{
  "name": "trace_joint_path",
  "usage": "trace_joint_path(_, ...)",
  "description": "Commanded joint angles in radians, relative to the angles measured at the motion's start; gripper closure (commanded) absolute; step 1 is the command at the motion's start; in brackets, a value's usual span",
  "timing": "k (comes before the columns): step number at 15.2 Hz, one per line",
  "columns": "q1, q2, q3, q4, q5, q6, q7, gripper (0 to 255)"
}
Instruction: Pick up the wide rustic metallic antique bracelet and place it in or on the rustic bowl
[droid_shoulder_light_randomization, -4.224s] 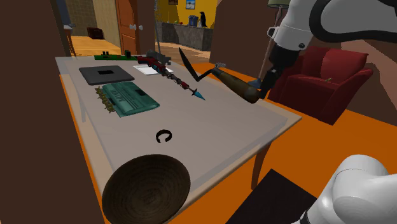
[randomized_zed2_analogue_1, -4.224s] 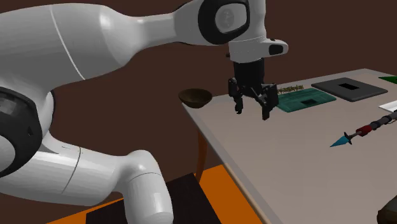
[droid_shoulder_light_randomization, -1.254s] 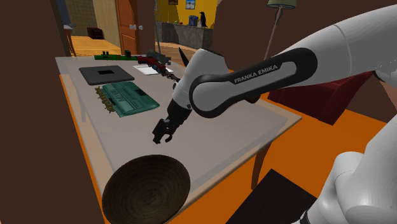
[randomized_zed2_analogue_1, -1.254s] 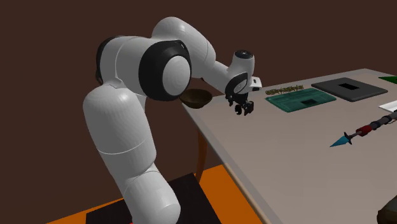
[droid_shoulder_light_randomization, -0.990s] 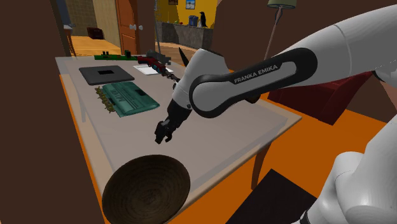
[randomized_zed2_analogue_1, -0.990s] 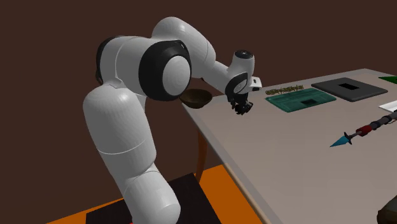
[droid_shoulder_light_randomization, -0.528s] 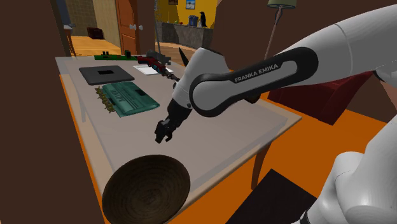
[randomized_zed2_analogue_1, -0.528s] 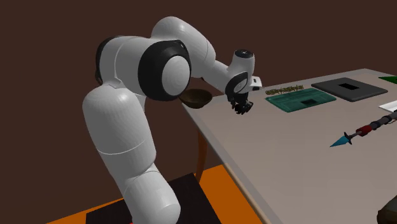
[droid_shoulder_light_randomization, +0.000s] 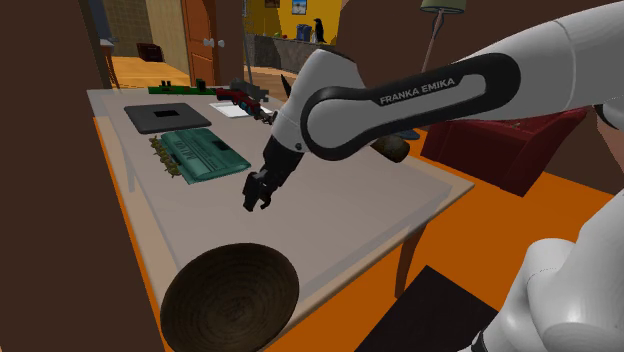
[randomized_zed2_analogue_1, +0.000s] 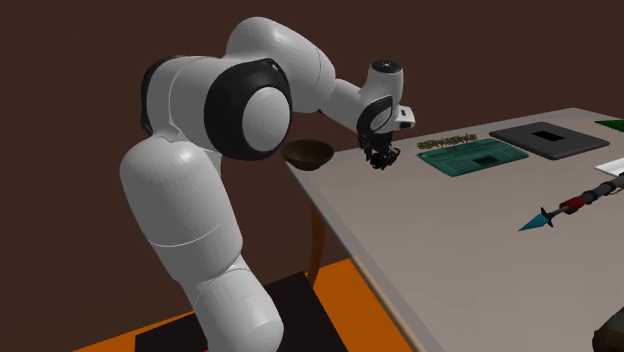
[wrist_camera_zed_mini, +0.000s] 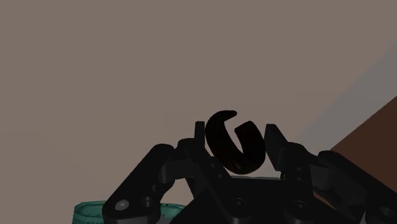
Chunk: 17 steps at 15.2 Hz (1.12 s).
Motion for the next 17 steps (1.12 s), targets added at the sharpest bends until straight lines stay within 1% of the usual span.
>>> trace_joint_path(1,-0.001,-0.01,0.0,0.018,-0.004,-0.028,0.007,255)
trace_joint_path(17,-0.01,-0.045,-0.009,0.196,-0.031,-0.238,0.048,255)
